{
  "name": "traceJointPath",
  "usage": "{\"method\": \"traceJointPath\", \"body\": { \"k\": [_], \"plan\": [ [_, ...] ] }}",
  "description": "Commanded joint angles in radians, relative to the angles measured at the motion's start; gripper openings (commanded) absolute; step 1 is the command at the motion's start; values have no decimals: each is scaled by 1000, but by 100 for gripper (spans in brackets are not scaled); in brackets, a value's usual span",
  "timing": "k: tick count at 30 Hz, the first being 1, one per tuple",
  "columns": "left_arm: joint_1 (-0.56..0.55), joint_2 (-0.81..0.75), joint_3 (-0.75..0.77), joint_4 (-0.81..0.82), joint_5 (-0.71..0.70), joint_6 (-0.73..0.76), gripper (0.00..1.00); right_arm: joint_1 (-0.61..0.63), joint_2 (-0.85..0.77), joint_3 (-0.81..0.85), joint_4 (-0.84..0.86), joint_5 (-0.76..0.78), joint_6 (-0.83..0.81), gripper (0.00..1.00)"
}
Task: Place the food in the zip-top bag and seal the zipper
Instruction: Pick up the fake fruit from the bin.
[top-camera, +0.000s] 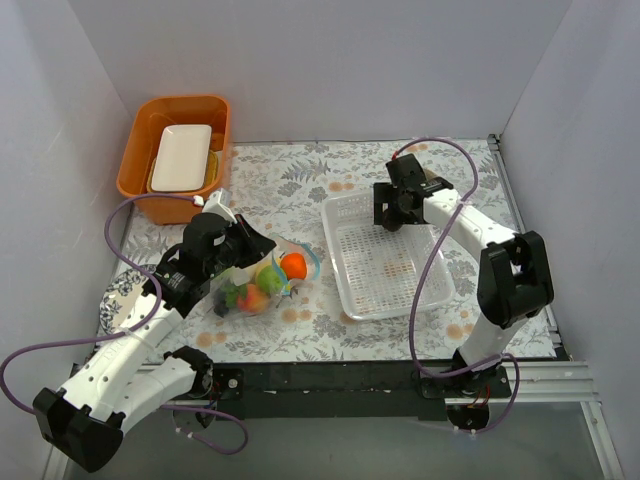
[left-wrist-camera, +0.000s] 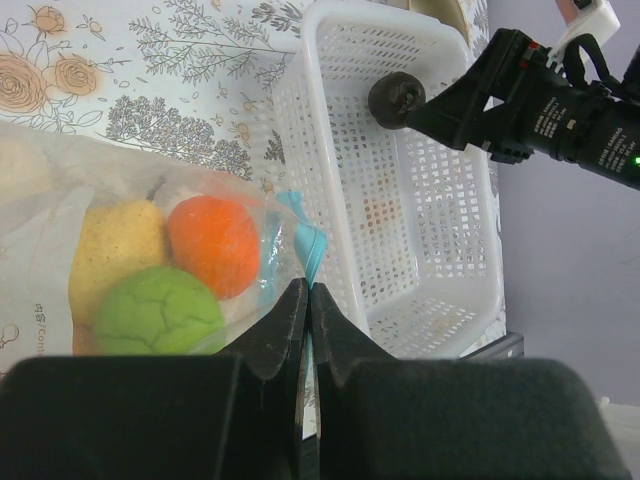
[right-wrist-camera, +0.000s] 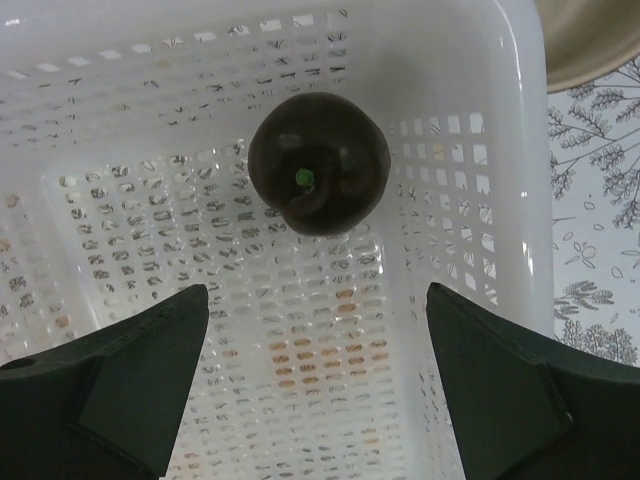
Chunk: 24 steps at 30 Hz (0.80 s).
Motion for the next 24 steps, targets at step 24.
{"method": "traceJointPath", "body": {
  "k": [24],
  "plan": [
    [2, -35, 6, 10, 4, 0, 0, -36, 233, 168, 135, 18, -96, 78]
  ]
}}
